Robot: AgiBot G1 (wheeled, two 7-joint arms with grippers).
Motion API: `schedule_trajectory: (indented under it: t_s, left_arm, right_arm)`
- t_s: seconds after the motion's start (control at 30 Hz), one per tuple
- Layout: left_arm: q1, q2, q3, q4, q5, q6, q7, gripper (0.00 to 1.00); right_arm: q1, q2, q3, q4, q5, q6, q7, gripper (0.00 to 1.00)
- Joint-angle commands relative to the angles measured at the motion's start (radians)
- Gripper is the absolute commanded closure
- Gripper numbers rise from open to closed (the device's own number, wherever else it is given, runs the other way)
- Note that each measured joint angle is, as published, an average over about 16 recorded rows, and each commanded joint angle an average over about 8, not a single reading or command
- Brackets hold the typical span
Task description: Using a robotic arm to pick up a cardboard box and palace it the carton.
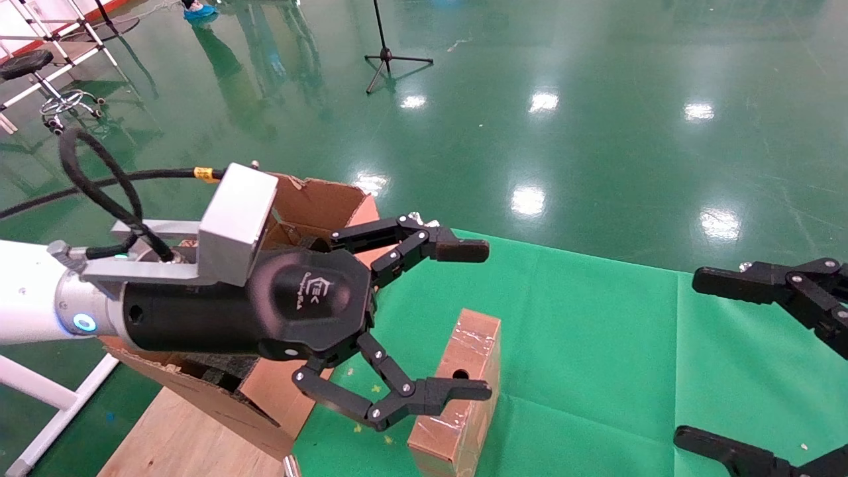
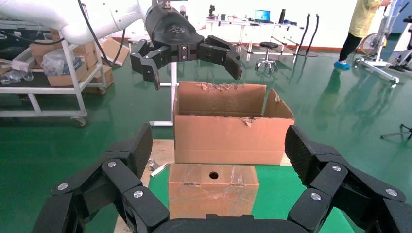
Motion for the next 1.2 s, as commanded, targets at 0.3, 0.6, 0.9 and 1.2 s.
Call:
schedule_trajectory:
  t_s: [0.3, 0.6, 0.9, 1.2]
  left_arm:
    - [0.0, 0.0, 0.0, 0.0, 0.0, 0.0, 0.0, 0.0]
    - [-0.014, -0.012, 0.012, -0.016, 0.044, -0.012, -0.008, 0.0]
    - [-0.118, -0.008, 0.094, -0.036, 0.233, -0.051, -0.125, 0.0]
    - [-0.158, 0.011, 0.113, -0.024, 0.266, -0.062, -0.158, 0.0]
  right_arm:
    - [0.0, 0.0, 0.0, 0.0, 0.0, 0.0, 0.0, 0.0]
    - [0.0, 0.0, 0.0, 0.0, 0.001, 0.0, -0.001, 0.75]
    - [0.001, 0.0, -0.001, -0.001, 0.001, 0.0, -0.001, 1.0]
    - [0.0, 0.0, -0.001, -0.001, 0.001, 0.0, -0.001, 1.0]
